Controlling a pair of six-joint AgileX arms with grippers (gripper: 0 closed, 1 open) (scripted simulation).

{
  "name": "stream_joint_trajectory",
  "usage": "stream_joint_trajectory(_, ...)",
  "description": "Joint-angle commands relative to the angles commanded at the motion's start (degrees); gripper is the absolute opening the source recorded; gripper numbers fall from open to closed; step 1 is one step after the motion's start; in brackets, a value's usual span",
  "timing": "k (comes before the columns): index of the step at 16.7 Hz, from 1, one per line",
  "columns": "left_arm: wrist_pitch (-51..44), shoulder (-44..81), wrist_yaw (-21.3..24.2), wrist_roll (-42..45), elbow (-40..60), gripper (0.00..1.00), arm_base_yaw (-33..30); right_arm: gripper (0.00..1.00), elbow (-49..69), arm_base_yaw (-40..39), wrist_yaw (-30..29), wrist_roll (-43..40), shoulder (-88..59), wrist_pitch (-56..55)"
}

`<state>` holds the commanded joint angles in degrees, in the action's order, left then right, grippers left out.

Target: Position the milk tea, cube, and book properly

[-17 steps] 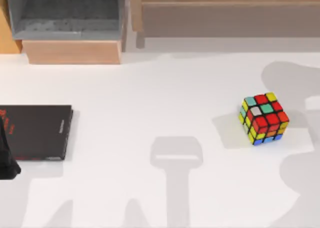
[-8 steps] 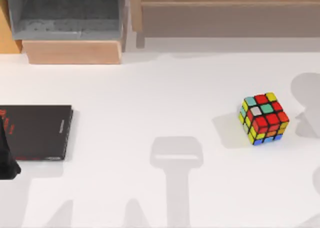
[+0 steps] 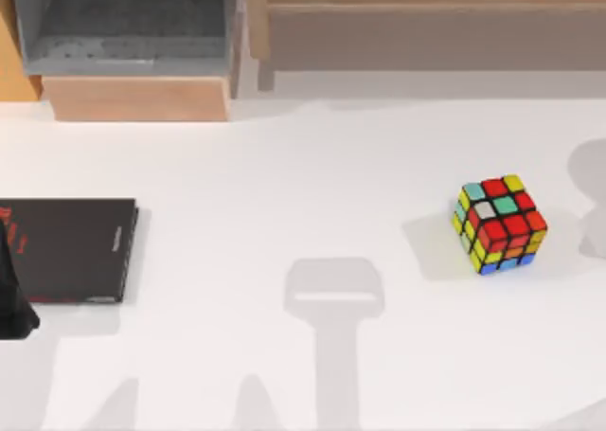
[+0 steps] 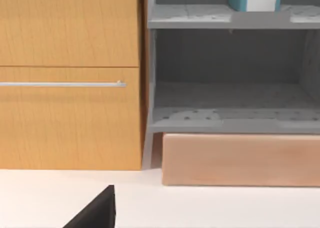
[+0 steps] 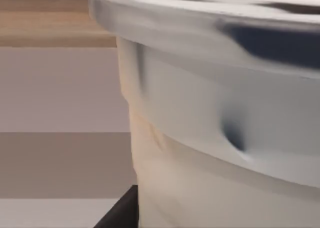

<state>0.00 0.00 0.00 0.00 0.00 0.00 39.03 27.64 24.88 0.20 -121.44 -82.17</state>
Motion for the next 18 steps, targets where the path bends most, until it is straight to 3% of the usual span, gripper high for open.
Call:
stream_joint_trajectory(6,0.0,0.0,0.0,0.0,0.0,1.00,0.0,0.00,-0.1,0.1,0.0,-0.1,-1.5,-1.4)
stream_joint_trajectory(18,0.0,0.0,0.0,0.0,0.0,1.00,0.0,0.90,-0.1,0.1,0.0,-0.1,-1.5,-1.4)
